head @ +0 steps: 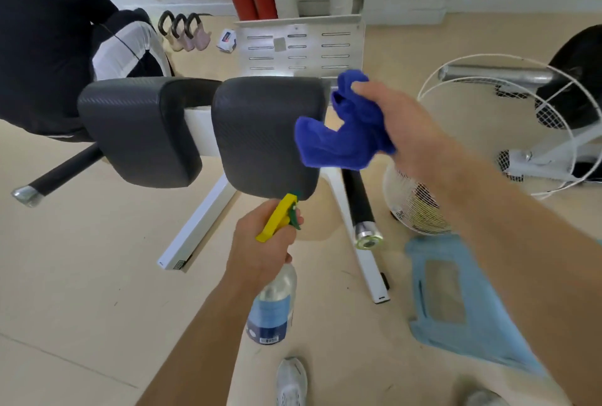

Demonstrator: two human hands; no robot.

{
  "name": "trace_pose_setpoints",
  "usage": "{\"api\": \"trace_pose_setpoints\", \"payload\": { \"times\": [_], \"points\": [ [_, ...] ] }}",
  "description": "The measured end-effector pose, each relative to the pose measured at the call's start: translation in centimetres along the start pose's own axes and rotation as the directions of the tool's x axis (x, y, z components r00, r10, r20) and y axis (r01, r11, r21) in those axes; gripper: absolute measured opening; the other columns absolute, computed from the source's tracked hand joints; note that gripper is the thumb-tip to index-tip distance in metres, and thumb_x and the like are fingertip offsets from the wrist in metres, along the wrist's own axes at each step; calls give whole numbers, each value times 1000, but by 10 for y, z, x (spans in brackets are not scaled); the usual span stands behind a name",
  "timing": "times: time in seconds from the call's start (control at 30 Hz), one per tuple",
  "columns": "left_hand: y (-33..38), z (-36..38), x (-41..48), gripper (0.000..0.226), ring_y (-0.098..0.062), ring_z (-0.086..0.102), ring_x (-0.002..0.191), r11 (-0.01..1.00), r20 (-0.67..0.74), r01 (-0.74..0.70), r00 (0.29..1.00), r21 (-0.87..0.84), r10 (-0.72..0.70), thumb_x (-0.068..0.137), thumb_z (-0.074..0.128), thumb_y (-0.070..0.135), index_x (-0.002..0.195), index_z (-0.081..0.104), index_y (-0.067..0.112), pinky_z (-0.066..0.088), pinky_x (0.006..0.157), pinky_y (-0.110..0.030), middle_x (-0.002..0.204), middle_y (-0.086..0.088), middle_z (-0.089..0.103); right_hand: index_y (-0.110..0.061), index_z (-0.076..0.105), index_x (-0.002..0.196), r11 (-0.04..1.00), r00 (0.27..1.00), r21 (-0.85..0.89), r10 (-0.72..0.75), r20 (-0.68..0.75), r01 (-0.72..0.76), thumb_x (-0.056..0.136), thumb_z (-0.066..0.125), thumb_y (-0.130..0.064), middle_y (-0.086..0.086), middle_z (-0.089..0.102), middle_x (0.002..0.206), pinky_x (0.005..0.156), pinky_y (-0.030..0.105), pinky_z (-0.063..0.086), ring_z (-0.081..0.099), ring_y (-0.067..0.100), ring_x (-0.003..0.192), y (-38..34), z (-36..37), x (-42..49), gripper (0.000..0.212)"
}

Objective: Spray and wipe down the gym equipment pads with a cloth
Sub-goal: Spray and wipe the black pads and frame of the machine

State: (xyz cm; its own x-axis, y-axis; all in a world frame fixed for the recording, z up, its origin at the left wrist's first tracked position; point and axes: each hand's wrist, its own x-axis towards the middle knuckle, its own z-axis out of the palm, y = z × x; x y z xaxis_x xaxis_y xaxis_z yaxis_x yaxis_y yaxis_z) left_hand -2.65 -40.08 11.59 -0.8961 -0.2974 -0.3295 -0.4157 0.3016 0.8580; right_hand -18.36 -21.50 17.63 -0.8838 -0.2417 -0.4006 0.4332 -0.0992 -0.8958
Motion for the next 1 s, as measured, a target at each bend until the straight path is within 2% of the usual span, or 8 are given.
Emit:
{"api": "trace_pose_setpoints", "payload": {
  "times": [0.1,0.17,0.33,0.53,0.63,0.73,0.87,1.0],
  "points": [
    [12,17,3,22,-16,64,75,994,83,-30,996,101,21,81,57,15,92,74,24,62,58,-35,88,4,74,2,65,98,991,993,-131,-19,118,34,71,70,-36,18,63,90,78,39,48,60,31,85,-3,-49,-6,47],
    [17,23,3,24,-20,65,74,983,130,-61,991,172,39,77,55,22,92,74,23,63,59,-41,88,-1,74,0,64,105,988,991,-146,-21,134,41,80,67,-24,21,60,100,89,47,53,63,37,93,4,-68,-8,34],
    [14,29,0,22,-28,67,74,962,168,-70,985,265,25,76,53,27,88,72,28,64,63,-54,87,-6,74,-14,51,114,965,995,-257,-78,-62,59,90,60,-3,20,70,111,93,55,55,75,29,91,24,-86,-13,27],
    [8,32,-7,24,-35,65,74,950,173,-61,985,305,7,80,53,37,88,69,20,61,67,-60,81,-13,69,-35,57,120,891,984,-424,-180,-4,161,94,52,-12,0,71,94,84,38,54,66,16,84,36,-73,-21,35],
    [4,31,-9,18,-39,66,75,953,155,-45,988,298,-1,78,54,35,84,65,22,60,66,-63,80,-16,69,-46,55,126,882,981,-433,-141,136,186,101,48,-19,-3,68,112,91,35,49,65,20,101,59,-61,-30,37],
    [3,26,-9,20,-39,64,72,976,149,-27,989,214,-6,75,54,27,86,68,17,61,60,-58,81,-16,70,-50,52,129,785,908,-569,20,418,244,104,49,-28,-9,36,156,113,29,31,34,11,143,95,-45,-46,34],
    [3,20,-2,27,-17,62,66,995,107,2,994,96,-12,73,52,21,89,73,20,59,53,-34,81,2,73,-37,69,114,638,903,-706,40,429,307,99,58,-29,-7,10,167,119,36,16,-2,13,153,101,-31,-15,20],
    [7,19,7,26,-19,62,69,998,77,-46,996,52,42,74,52,21,90,72,19,59,56,-39,84,-5,73,-17,71,96,540,957,-798,-51,287,268,98,59,-31,1,37,158,102,22,31,40,23,141,95,-15,34,18]
  ]
}}
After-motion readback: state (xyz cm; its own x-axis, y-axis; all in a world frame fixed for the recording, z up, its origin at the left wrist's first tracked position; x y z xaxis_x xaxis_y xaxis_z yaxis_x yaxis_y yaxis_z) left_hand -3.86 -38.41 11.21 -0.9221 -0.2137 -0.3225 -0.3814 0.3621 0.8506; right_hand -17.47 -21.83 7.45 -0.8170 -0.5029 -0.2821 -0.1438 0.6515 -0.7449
